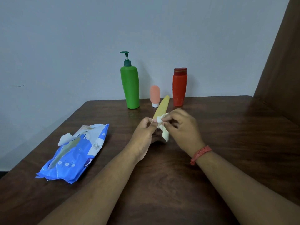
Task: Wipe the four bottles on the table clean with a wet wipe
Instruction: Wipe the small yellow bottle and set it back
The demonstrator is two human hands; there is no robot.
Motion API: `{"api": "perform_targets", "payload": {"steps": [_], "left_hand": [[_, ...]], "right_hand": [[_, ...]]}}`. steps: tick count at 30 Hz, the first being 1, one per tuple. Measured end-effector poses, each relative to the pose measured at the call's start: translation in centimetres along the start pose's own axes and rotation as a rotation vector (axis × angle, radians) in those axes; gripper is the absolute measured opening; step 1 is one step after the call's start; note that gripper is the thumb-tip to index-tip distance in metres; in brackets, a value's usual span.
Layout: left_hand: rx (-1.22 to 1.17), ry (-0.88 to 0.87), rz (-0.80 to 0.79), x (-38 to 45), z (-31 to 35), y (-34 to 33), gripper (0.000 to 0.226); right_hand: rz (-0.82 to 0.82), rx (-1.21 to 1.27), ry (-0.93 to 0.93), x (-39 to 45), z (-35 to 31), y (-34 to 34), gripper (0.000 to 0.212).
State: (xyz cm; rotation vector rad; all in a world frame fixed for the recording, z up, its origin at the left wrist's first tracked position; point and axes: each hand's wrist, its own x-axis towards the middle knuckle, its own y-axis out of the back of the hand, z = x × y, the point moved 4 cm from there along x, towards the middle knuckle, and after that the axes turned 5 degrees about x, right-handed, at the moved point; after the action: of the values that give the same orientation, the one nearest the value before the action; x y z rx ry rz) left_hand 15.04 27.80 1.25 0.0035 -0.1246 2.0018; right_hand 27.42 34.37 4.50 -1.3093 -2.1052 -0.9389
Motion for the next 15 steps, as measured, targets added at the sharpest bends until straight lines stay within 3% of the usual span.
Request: {"api": "perform_targets", "payload": {"steps": [5, 8, 12, 15], "left_hand": [[0.238, -0.009, -0.060, 0.0, -0.3, -0.6, 0.018], [0.209, -0.002, -0.061, -0.1, -0.5, -1.0, 0.019], [0.055, 0.001, -0.038, -0.1, -0.3, -0.3, 0.019], [0.058, 0.030, -0.098, -0.1, -0.3, -0.4, 0.025]], "right_hand": [[0.349, 0.009, -0.163, 1.6, 1.1, 4.1, 0.016], [0.293, 0.033, -0.222, 1.2, 1.3, 4.1, 0.019], [0.068, 0.004, -0.082, 0.5, -0.1, 1.1, 0.018], [0.168, -0.007, -0.081, 1.1, 0.1, 1.8, 0.017]]}}
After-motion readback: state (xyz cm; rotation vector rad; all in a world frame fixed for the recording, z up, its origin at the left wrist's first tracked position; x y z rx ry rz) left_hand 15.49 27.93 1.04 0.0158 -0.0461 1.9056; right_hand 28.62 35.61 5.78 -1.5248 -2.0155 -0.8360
